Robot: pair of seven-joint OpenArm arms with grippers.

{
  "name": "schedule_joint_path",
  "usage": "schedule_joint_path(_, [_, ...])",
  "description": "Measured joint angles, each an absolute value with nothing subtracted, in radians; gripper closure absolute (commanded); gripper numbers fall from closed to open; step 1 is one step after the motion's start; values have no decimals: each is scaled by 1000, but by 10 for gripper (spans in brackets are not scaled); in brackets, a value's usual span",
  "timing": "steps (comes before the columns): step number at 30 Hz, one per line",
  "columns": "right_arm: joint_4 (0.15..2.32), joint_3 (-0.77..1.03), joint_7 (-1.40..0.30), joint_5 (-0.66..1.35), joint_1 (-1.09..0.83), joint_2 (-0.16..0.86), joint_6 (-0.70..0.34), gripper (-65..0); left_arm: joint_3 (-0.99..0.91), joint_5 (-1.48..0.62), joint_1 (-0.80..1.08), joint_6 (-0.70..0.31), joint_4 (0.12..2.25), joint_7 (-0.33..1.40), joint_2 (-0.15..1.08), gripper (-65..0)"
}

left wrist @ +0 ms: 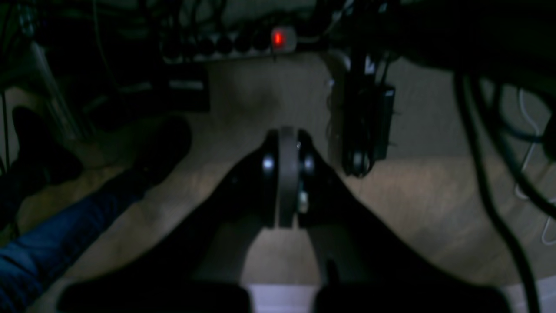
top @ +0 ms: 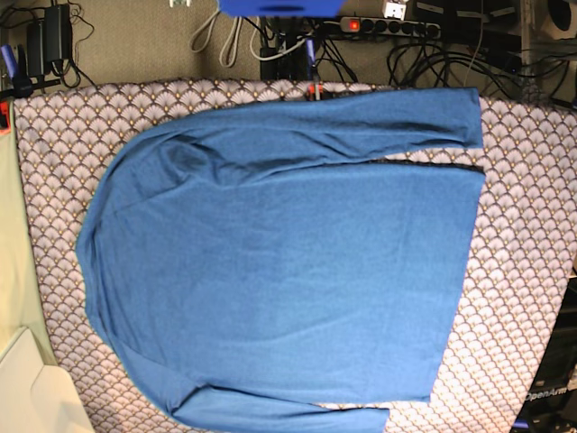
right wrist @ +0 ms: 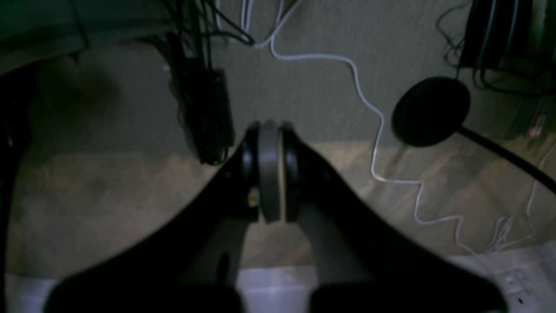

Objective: Fold the T-shirt properly

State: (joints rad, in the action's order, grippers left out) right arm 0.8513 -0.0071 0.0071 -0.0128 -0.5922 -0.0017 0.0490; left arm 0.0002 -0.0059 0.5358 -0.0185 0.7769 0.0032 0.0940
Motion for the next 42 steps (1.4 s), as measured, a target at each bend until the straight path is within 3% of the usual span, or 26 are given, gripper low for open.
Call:
schedule_joint_path(10, [1143,-7,6,-12,-780,-2,49,0,1,-5,754,-15,1098,7,104,-4])
schedule_joint_path(23, [1481,0,1,-13,-1002,11,49,0,-42,-189,945,-7,1433,14,258,-4])
schedule_joint_path(42, [1948,65,-8,-12,-1162,14,46,0,-161,-185,1139,0,1852,14,222,-4])
